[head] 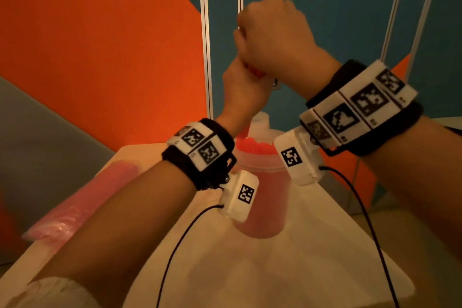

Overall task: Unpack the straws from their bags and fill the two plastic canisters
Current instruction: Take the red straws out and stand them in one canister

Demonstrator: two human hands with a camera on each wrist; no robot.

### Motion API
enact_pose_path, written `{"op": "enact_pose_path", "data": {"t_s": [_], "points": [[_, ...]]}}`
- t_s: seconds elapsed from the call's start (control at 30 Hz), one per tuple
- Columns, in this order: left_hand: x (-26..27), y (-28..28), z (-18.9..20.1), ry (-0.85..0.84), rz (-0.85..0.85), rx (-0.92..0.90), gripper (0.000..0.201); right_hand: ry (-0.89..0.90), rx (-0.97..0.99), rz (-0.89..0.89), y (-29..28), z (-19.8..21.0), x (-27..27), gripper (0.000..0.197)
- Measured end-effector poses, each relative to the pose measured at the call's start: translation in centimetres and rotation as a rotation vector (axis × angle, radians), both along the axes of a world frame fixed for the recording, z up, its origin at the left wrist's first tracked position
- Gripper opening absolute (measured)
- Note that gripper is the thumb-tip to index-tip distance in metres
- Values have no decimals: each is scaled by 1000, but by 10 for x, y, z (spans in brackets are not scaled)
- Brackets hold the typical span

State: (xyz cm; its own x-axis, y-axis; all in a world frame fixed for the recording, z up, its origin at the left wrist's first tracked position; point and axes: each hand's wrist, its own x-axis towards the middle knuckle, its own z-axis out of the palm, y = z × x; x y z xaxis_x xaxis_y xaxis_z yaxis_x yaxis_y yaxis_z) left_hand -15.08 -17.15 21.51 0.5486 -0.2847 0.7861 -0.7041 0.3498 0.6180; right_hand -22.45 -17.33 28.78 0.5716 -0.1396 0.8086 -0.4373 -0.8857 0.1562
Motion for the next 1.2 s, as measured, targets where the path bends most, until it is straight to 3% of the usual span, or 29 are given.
{"op": "enact_pose_path", "data": {"t_s": [0.07, 0.2, 0.27, 0.4, 0.47, 0.6, 0.7, 0.87, 1.0, 1.2], "points": [[3, -17, -15, 4, -2, 50, 26, 58, -32, -51, -16, -14, 6, 19], [13, -45, -59, 48, -7, 341, 7, 223, -25, -82, -45, -58, 21, 20], [16, -53, -69, 46, -1, 367, 11, 283, -51, -75, -52, -71, 28, 19], [21, -64, -71, 75, -14, 393, 6, 273, 15, -70, -64, -71, 34, 19], [23, -67, -72, 116, -12, 377, 25, 266, 25, -69, -68, -68, 36, 20], [19, -62, -62, 170, -15, 224, 17, 207, -33, -50, -68, -55, 36, 21], [19, -64, -51, 179, -60, 162, 32, 178, -59, -54, -70, -44, 34, 21], [19, -72, -55, 150, -203, 291, 31, 266, -75, -90, -78, -50, 29, 21], [22, -66, -63, 163, -410, 379, 12, 286, 38, -106, -88, -60, 26, 23], [28, -59, -44, 166, -398, 245, 30, 169, 13, -23, -84, -42, 24, 29]]}}
